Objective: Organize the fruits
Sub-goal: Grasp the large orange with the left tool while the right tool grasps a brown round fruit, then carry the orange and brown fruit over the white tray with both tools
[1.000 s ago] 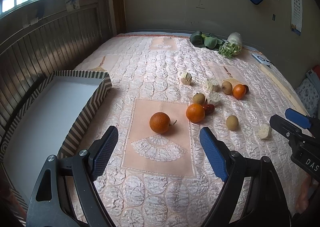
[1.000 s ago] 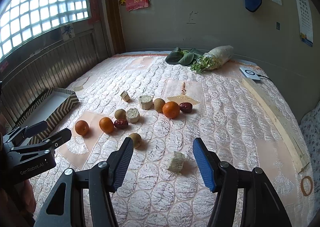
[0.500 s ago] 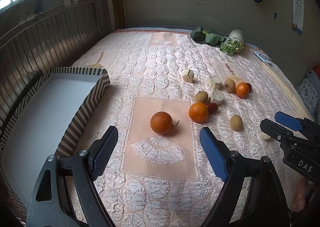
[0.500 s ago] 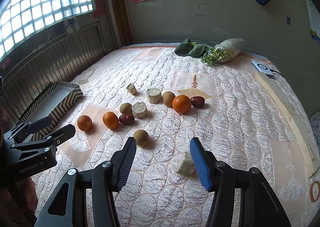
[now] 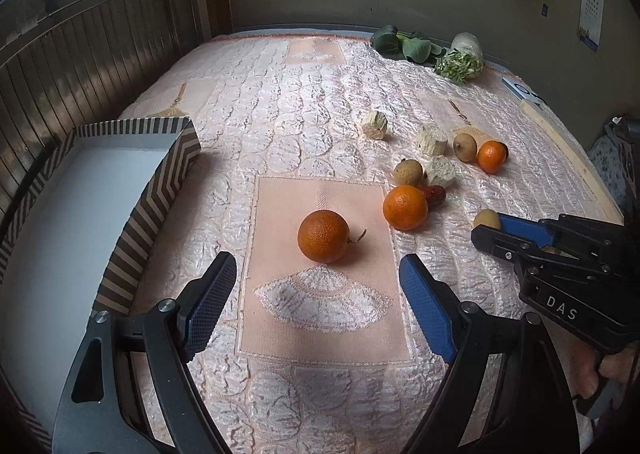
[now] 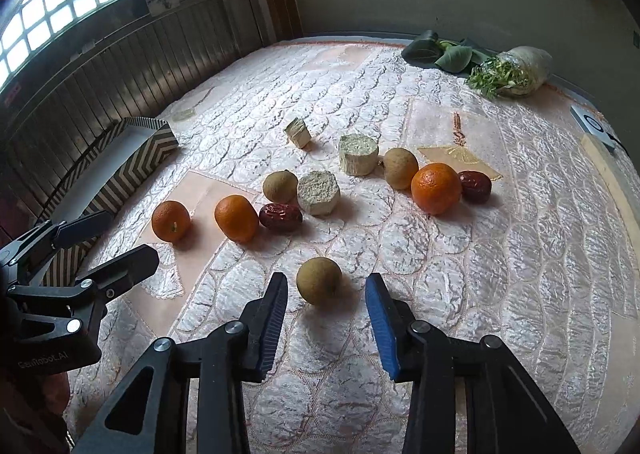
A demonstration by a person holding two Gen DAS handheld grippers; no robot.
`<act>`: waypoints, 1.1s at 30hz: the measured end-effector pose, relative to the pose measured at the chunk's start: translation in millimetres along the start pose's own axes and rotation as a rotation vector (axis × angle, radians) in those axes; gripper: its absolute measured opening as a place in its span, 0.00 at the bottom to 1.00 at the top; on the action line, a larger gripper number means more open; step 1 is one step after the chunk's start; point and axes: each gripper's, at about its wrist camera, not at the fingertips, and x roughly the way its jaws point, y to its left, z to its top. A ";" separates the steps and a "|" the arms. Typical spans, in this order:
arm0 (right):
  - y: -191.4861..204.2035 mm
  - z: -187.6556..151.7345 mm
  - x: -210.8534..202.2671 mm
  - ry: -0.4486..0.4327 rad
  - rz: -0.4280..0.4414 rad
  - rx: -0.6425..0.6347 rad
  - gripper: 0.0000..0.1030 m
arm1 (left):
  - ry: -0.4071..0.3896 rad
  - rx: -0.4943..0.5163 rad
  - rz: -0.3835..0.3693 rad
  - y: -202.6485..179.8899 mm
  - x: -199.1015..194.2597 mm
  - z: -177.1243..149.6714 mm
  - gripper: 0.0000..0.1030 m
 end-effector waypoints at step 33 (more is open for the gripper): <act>88.4 36.4 -9.1 -0.063 0.177 -0.139 0.22 | 0.004 -0.134 0.054 95.9 -56.1 28.8 0.30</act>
